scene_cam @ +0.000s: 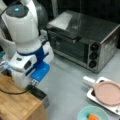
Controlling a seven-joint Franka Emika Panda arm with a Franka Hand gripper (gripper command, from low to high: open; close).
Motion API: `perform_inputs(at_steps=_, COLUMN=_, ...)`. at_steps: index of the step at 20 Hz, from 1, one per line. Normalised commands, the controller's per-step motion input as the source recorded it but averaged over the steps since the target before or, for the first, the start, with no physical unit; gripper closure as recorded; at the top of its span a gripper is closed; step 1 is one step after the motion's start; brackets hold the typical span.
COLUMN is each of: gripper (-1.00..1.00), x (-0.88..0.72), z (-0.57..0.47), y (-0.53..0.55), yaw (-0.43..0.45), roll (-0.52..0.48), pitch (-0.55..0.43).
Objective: Open the drawer. Pick up the carrot. Put the carrots in the drawer.
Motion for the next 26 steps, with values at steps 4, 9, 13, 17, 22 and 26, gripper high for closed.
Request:
perform_inputs(at_steps=4, gripper=-1.00, x=0.00, z=-0.13, y=-0.05, yaw=-0.106, roll=0.123, pitch=-0.068)
perform_inputs(at_steps=9, gripper=-1.00, x=0.01, z=-0.15, y=-0.02, yaw=-0.120, roll=0.140, pitch=-0.115)
perform_inputs(at_steps=13, gripper=-1.00, x=-0.01, z=-0.15, y=-0.01, yaw=-0.103, roll=0.159, pitch=-0.127)
perform_inputs(at_steps=17, gripper=-1.00, x=-0.03, z=-0.14, y=-0.02, yaw=-0.066, roll=0.172, pitch=-0.130)
perform_inputs(at_steps=22, gripper=-1.00, x=-0.01, z=-0.17, y=-0.03, yaw=-0.037, roll=0.169, pitch=-0.134)
perform_inputs(at_steps=26, gripper=-1.00, x=-0.01, z=-0.17, y=-0.05, yaw=-0.057, roll=0.052, pitch=-0.139)
